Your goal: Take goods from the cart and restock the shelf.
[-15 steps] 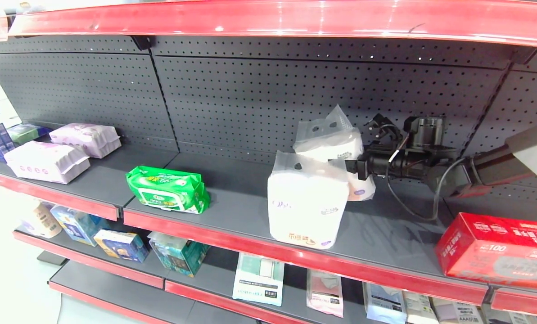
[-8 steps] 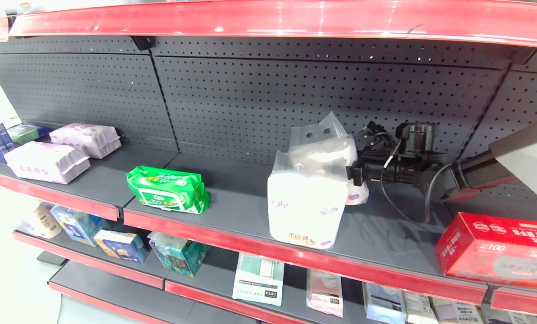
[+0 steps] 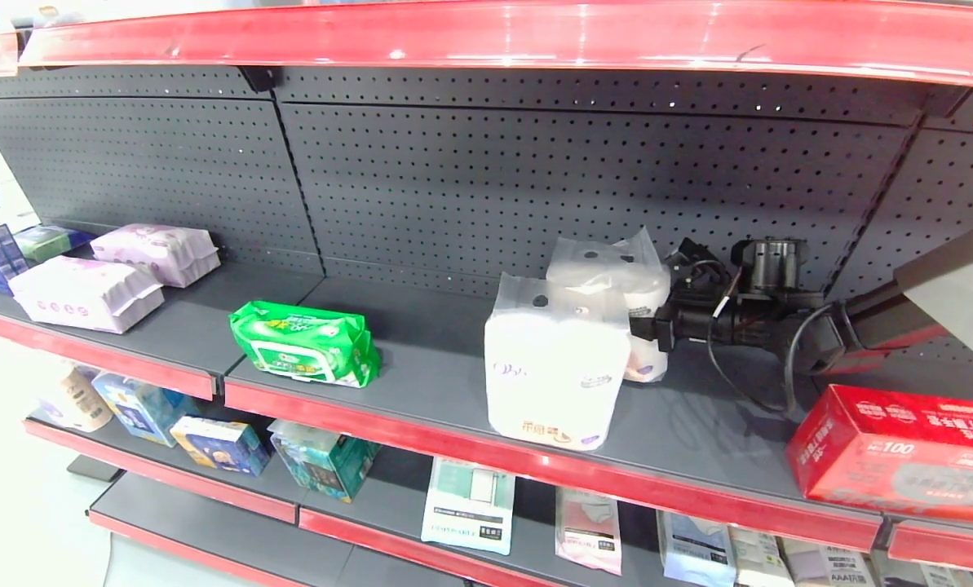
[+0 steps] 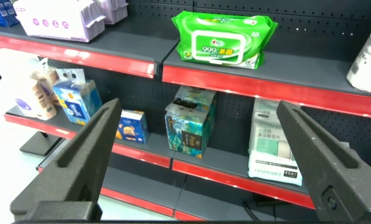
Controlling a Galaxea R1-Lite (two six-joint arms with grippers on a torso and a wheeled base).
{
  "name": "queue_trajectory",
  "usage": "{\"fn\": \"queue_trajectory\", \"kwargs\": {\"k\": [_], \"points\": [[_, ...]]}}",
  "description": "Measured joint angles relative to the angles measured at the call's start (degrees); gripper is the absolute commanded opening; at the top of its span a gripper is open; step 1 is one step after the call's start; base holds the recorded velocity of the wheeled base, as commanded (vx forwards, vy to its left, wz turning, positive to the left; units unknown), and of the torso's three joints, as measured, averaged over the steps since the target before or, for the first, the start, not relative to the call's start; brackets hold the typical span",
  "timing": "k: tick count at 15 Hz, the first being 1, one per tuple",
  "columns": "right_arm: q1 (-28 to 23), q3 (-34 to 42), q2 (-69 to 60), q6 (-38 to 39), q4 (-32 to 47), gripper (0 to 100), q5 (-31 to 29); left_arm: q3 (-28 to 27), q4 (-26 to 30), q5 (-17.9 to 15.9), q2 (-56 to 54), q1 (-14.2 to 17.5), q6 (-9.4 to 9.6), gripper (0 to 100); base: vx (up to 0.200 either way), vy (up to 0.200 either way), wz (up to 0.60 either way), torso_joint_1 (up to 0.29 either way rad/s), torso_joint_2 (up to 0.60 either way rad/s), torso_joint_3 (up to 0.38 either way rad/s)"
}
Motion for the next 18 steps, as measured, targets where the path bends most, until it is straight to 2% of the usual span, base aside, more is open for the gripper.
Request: {"fn": "queue_trajectory", "kwargs": {"k": [9,13,18], "points": [[-2.15,1.15,1.5,-6.24,-0.22,0,3.72,0.0,0.0,0.0,0.0,0.0,0.0,100,0.0,0.0,0.0,0.0,0.0,0.0],[-1.12,0.88,2.54,-5.96,-0.6,0,6.29,0.0,0.02,-0.02,0.0,0.0,0.0,100,0.0,0.0,0.0,0.0,0.0,0.0],[0.87,-1.88,4.17,-4.95,-0.49,0,6.49,0.0,0.02,0.0,0.0,-0.02,0.02,100,0.0,0.0,0.0,0.0,0.0,0.0]]}}
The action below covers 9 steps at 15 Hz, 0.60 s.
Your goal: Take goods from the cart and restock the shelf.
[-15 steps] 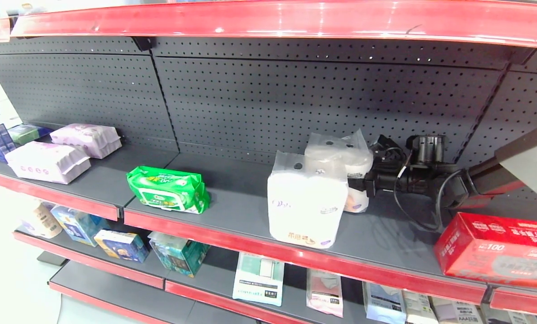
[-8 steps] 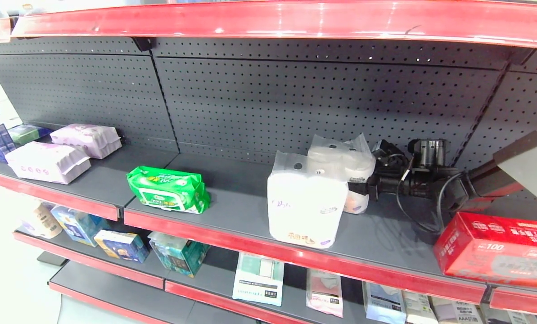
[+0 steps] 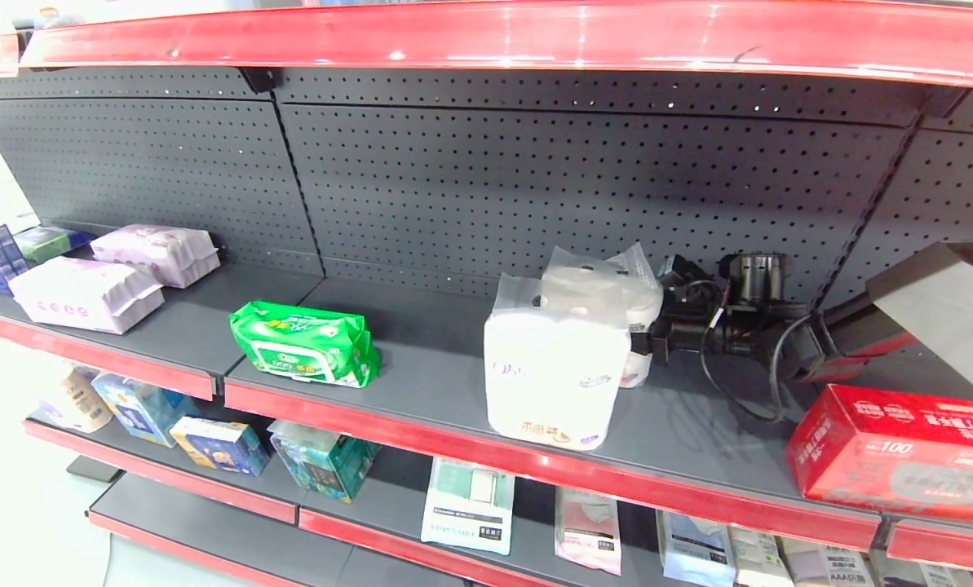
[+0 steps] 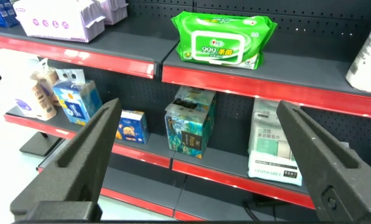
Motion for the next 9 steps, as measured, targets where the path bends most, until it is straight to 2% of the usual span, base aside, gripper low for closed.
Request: {"fn": "queue_trajectory", "kwargs": {"k": [9], "points": [[2.86,-3.01,1.43,2.93,0.16,0,0.02,0.0,-0.02,0.0,0.0,0.02,0.0,100,0.0,0.0,0.0,0.0,0.0,0.0]]}}
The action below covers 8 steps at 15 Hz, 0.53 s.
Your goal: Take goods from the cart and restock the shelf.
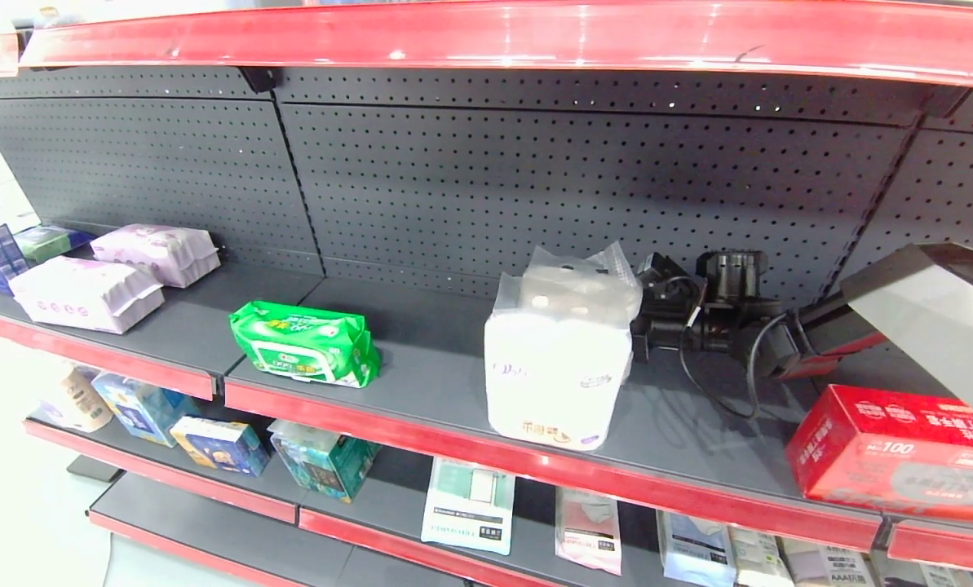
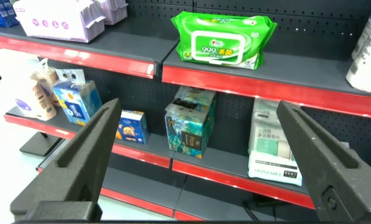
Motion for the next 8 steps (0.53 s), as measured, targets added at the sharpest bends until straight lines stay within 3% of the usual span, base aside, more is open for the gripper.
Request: {"fn": "queue_trajectory", "kwargs": {"k": [8], "points": [[-1.99,0.13,0.12,0.39,0.3,0,-0.24,0.0,0.0,-0.02,0.0,0.0,-0.02,100,0.0,0.0,0.0,0.0,0.0,0.0]]}}
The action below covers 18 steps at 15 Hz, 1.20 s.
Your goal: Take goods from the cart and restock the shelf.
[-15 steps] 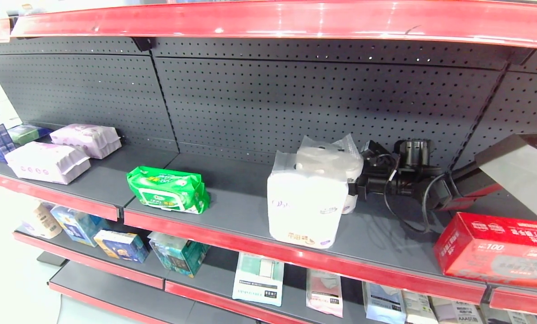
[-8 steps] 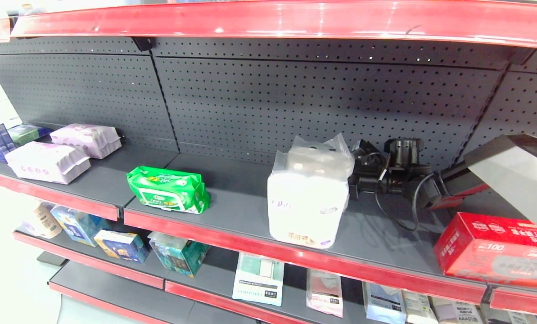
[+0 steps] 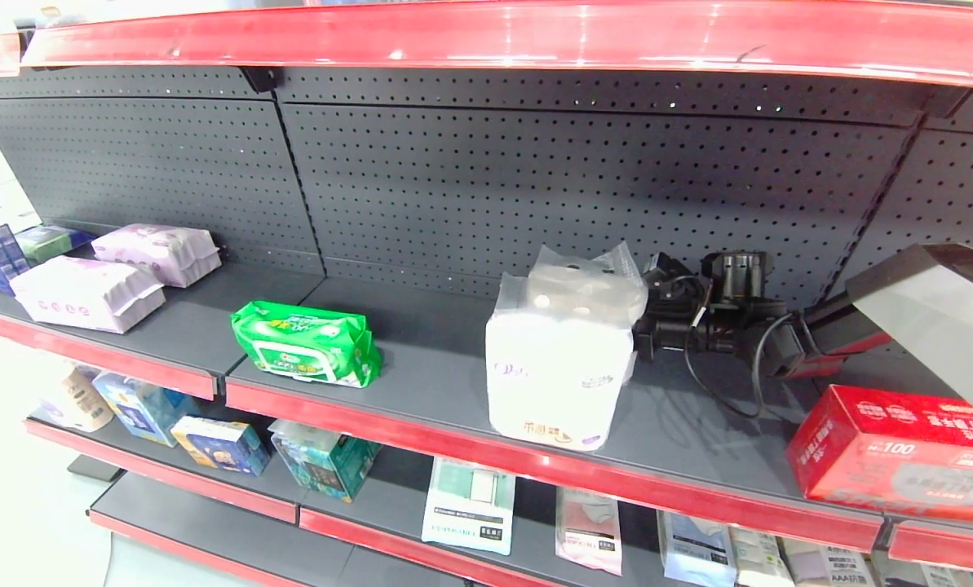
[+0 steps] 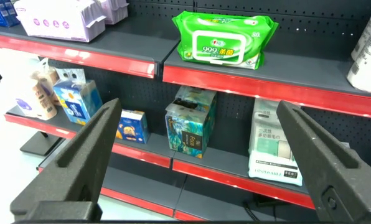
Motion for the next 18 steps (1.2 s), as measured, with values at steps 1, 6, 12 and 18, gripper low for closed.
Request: {"fn": "queue_trajectory", "kwargs": {"k": [1,6,12,18], "points": [[-0.09,0.06,-0.04,-0.01,0.0,0,-0.05,0.0,0.02,0.0,0.0,0.0,0.02,100,0.0,0.0,0.0,0.0,0.0,0.0],[-0.09,0.41,-0.28,-0.74,0.0,100,-0.2,0.0,0.02,0.02,0.0,0.0,0.02,100,0.0,0.0,0.0,0.0,0.0,0.0],[-0.04,0.95,-0.56,-0.15,0.07,100,-0.38,-0.02,-0.01,0.02,0.0,-0.02,-0.01,100,0.0,0.0,0.0,0.0,0.0,0.0],[-1.52,4.19,-3.32,0.24,0.0,100,-0.35,0.0,0.0,0.02,0.0,0.0,0.0,100,0.0,0.0,0.0,0.0,0.0,0.0]]}}
